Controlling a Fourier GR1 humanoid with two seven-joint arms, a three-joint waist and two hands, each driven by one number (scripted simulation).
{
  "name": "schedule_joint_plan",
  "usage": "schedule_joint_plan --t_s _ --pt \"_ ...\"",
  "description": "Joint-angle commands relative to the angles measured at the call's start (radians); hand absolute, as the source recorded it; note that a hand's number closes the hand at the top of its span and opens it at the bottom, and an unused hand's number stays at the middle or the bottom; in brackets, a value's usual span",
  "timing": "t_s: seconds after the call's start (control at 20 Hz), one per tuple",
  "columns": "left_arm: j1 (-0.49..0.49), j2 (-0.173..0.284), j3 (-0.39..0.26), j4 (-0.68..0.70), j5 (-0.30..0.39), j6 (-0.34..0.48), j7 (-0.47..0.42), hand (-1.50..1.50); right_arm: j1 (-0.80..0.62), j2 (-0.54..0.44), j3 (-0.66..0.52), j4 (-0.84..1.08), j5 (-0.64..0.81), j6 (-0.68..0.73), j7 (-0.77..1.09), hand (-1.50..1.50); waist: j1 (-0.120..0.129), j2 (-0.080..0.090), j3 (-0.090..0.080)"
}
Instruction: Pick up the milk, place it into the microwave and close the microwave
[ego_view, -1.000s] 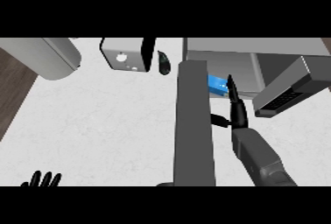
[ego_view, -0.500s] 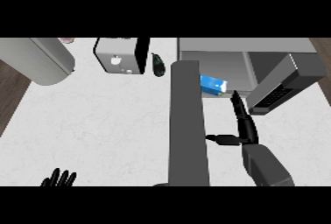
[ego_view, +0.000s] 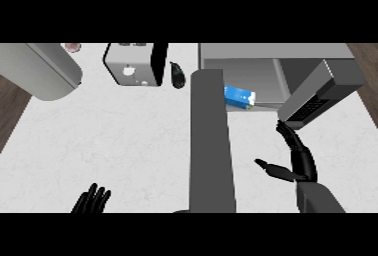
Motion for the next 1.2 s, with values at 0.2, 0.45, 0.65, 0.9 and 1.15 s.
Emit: schedule_joint_plan --t_s 0.2,0.45,0.65,0.9,1.15 --pt "-0.144 -0.008 -0.096 0.105 -0.139 0.001 0.073 1.50 0.182 -0.088 -0.005 -0.139 -0.043 0.125 -0.059 -1.50 -0.009 -0.001 0.000" --pt "-0.266 -0.043 -0.133 0.194 -0.235 0.029 0.083 1.50 0.223 -0.159 -0.071 -0.109 -0.110 0.201 -0.095 -1.50 0.001 0.003 0.001" --pt "-0.385 -0.138 -0.139 0.278 -0.240 0.066 0.158 1.50 0.266 -0.230 -0.078 -0.202 -0.154 0.281 -0.001 -1.50 -0.006 0.002 0.000" --pt "-0.436 -0.175 -0.195 0.380 -0.307 0.250 0.107 1.50 0.293 -0.267 -0.107 -0.159 -0.186 0.320 -0.037 -1.50 0.001 0.003 0.001" --pt "-0.611 -0.176 -0.197 0.493 -0.347 0.140 0.226 1.50 0.311 -0.285 -0.099 -0.188 -0.203 0.355 -0.032 -1.50 -0.010 0.004 0.002"
